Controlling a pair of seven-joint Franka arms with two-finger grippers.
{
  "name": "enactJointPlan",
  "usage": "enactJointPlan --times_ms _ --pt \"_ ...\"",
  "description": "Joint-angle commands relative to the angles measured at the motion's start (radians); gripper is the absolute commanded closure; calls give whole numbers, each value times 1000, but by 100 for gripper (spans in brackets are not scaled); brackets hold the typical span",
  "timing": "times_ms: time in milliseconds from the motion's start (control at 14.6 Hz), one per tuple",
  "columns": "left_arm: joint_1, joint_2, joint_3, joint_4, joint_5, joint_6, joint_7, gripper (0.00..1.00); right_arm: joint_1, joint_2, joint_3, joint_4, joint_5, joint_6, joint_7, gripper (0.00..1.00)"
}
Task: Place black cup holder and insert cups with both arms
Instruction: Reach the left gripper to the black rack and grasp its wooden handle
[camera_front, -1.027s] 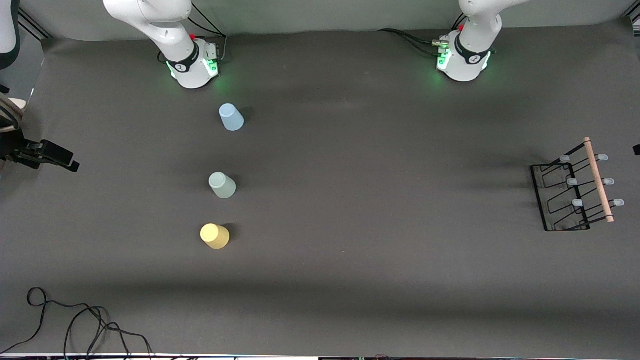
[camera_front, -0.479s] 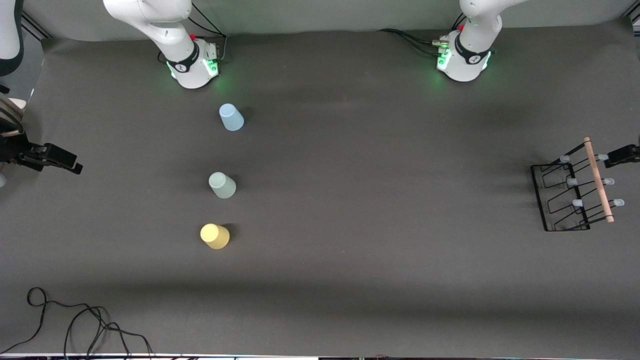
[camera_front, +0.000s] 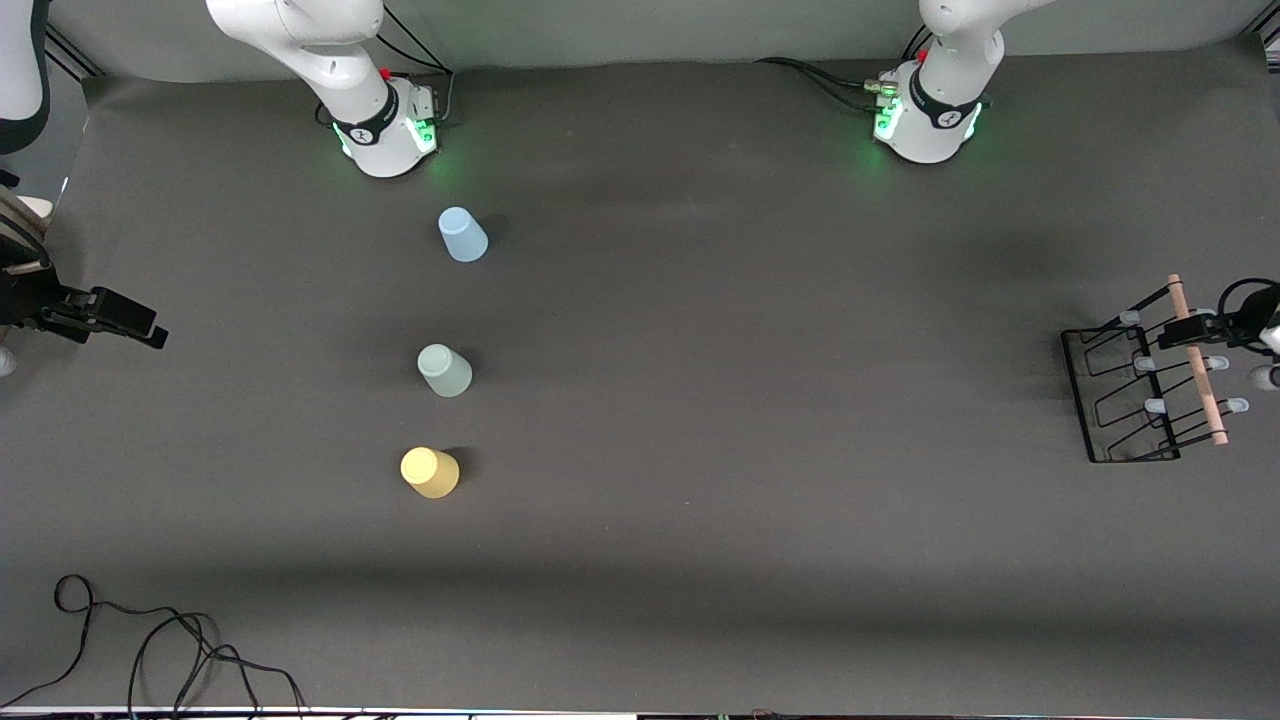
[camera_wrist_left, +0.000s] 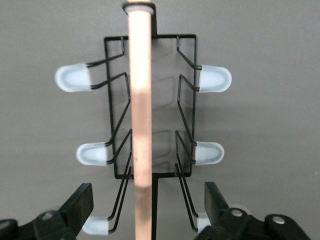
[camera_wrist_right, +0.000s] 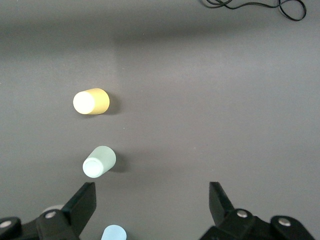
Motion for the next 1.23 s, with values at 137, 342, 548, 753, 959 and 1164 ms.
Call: enactJointPlan --times_ms 137,342,548,753,959,1164 --pt "-1 -12 -1 -1 -3 -8 16 41 1 9 2 19 -12 -16 -12 0" --pt "2 -12 -1 5 -4 -1 27 100 1 9 2 19 -12 -16 -12 0" --pt "1 -12 -1 14 -3 8 28 100 1 7 2 17 -12 -16 -14 0" --pt "2 -15 -2 34 -4 8 30 100 1 9 2 17 -12 -16 -12 0" --pt "2 -44 -5 91 -18 -45 40 100 1 9 2 17 -12 -16 -12 0" --pt "-1 -58 -5 236 -72 -209 45 100 0 9 2 17 -12 -16 -14 0"
